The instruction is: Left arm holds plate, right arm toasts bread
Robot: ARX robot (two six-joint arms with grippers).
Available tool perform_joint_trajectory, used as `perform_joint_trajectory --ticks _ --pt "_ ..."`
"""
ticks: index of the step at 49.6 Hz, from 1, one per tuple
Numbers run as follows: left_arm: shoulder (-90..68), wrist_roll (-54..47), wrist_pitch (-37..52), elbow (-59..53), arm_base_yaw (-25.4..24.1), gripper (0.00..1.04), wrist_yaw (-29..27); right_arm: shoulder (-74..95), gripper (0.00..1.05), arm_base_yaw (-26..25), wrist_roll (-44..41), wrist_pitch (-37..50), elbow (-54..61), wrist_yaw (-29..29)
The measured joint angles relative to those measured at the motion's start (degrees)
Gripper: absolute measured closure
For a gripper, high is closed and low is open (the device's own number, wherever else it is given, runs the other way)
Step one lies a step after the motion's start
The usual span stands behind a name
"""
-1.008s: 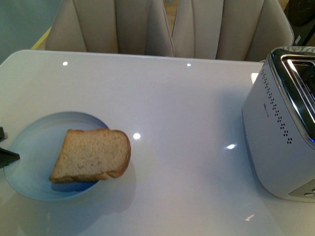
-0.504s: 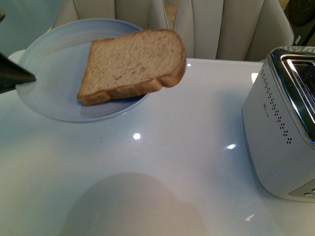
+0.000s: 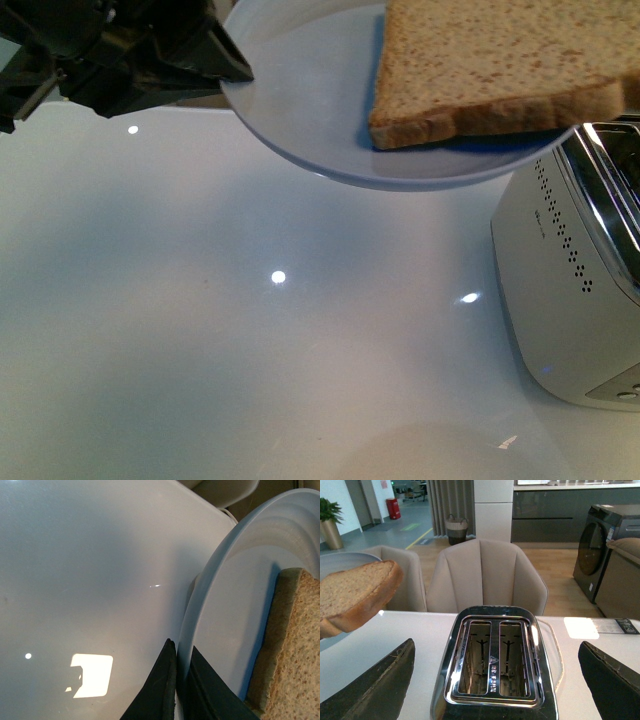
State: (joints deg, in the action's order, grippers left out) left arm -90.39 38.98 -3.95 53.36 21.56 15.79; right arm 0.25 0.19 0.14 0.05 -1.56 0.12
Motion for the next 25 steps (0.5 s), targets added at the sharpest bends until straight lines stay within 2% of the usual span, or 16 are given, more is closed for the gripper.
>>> perform_joint_trajectory --ticks 10,25 --pt "0.0 0.39 -1.77 0.72 5.44 1.02 -1.55 0.0 0.09 0.0 -0.02 -0.02 0.0 -0.02" --pt "0.0 0.81 -1.77 0.72 5.64 1.02 -2.1 0.0 0.09 0.0 0.0 -0.02 0.0 -0.02"
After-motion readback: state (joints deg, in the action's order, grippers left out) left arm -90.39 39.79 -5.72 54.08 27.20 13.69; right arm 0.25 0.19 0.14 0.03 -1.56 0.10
